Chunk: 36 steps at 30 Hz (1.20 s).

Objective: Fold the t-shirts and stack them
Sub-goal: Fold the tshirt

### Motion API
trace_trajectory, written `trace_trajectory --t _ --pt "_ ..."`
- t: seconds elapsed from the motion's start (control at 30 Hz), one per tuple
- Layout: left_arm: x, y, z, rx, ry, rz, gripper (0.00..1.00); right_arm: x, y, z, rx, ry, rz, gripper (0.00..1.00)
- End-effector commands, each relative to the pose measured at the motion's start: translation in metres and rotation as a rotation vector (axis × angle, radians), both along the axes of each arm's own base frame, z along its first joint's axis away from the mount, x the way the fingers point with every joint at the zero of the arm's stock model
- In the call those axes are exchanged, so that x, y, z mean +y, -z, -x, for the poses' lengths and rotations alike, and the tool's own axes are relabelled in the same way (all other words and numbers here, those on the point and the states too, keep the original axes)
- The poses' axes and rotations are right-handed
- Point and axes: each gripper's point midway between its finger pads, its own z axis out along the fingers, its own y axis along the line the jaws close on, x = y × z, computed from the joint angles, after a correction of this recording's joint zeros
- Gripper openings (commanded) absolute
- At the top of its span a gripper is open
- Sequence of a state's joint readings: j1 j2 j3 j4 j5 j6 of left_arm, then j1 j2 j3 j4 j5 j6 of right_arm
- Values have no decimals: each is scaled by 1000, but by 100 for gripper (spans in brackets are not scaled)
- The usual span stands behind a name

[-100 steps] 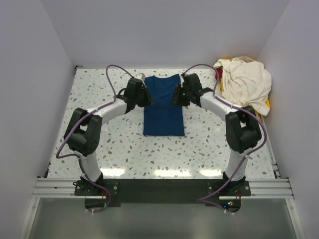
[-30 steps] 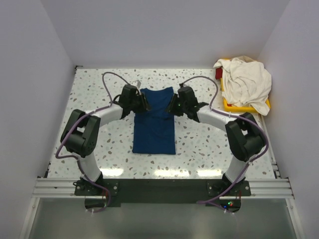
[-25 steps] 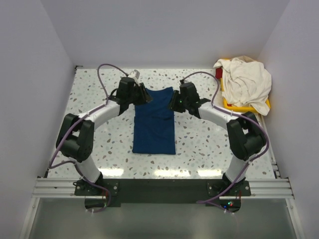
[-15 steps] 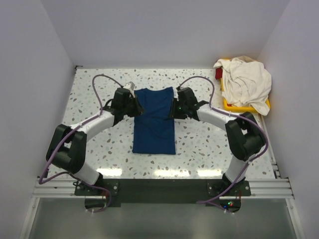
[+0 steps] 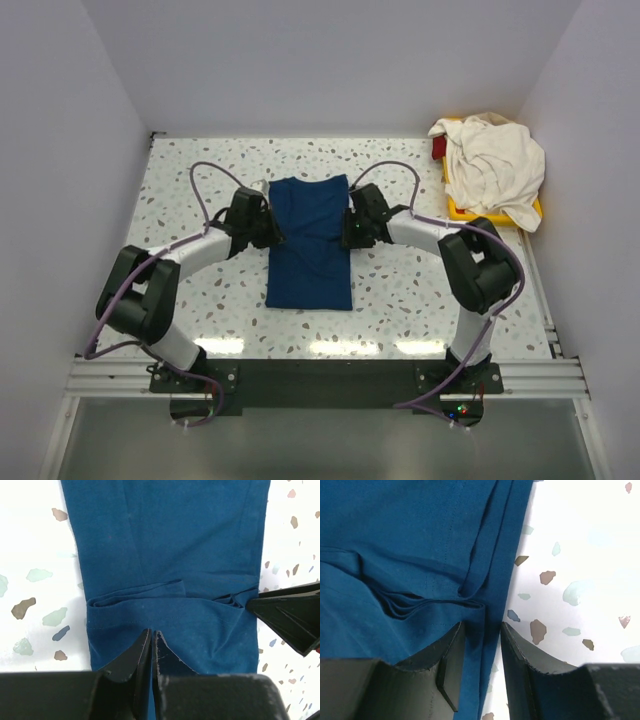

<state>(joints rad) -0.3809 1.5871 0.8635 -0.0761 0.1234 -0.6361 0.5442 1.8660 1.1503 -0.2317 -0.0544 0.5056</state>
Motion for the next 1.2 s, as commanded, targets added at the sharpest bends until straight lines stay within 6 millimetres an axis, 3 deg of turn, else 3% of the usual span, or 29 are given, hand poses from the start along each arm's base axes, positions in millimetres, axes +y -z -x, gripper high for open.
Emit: trace_trajectory --t 0.0,0.07,0.2,0.37,0.5,0.77,0.87,0.9,1.0,1.07,1.17 --pt "2 -1 -8 -20 -23 -1 8 6 -15 -15 -58 -7 11 39" --pt "2 -1 -8 -19 -23 -3 8 7 -15 -16 -57 -10 16 38" --pt "5 3 -7 -11 -33 -19 8 4 -20 -13 -68 -5 25 12" --pt "13 11 -6 9 -59 -59 9 -9 -37 -11 -112 34 46 1" --pt "18 23 -8 31 -76 -91 7 -17 -41 -7 -130 53 58 1" --pt "19 43 -15 73 -85 -126 5 -20 -23 -7 -95 69 81 1" --pt "19 44 -15 80 -87 -126 5 -30 -19 -5 -92 92 114 9" --pt "18 43 -15 77 -89 -124 5 -34 -16 -3 -84 98 125 18" --pt "19 36 -15 62 -86 -121 5 -43 -18 -2 -79 114 128 27" --pt "18 29 -16 51 -84 -116 6 -47 -23 -1 -84 119 134 29" --pt "16 16 -16 30 -74 -102 7 -41 -47 -3 -128 108 92 31"
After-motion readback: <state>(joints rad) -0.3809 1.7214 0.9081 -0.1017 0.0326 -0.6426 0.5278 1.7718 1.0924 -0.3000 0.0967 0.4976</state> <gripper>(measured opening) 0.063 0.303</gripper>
